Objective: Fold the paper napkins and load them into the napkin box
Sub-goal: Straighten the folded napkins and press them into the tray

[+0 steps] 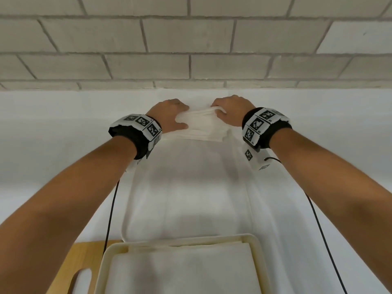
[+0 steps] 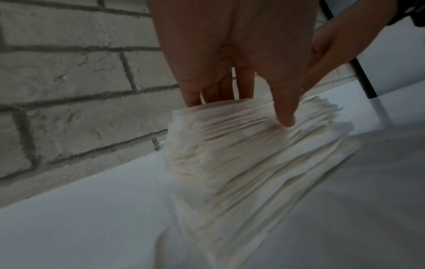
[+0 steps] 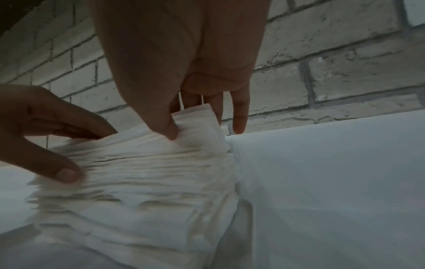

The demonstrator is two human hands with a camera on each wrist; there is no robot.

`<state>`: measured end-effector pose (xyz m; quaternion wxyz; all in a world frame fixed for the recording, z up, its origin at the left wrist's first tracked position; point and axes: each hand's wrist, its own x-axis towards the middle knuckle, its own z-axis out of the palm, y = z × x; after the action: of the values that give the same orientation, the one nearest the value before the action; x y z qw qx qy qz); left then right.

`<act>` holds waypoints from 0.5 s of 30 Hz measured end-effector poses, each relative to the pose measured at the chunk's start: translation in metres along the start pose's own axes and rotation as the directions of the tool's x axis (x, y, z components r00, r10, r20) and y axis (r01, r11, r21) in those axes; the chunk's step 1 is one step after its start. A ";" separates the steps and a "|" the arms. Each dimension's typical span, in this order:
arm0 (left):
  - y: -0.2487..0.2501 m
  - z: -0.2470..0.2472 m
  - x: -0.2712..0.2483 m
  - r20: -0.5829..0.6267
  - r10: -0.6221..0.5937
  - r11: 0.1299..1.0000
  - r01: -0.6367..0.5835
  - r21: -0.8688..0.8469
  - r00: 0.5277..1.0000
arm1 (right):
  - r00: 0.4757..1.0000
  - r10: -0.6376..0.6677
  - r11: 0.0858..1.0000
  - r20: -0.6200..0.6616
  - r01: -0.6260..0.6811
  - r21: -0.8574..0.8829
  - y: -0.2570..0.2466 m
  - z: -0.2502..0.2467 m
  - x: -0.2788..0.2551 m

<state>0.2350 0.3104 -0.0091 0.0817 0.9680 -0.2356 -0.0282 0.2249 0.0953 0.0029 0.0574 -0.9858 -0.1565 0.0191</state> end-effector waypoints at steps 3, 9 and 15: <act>0.000 0.000 0.001 -0.030 0.006 1.000 -0.006 -0.022 1.000 | 0.999 -0.002 0.999 -0.038 0.000 -0.053 -0.002 -0.001 0.002; -0.005 0.001 0.001 -0.097 0.013 0.996 -0.021 -0.088 0.995 | 0.997 -0.014 0.996 -0.078 0.007 -0.090 -0.003 0.000 0.001; 0.003 0.003 0.003 -0.148 -0.055 0.993 0.039 -0.108 0.987 | 0.985 -0.039 0.997 -0.170 0.026 -0.076 -0.008 -0.005 0.005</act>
<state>0.2361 0.3058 -0.0119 0.1494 0.9670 -0.2038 0.0310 0.2275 0.1034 0.0087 0.0348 -0.9826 -0.1676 -0.0722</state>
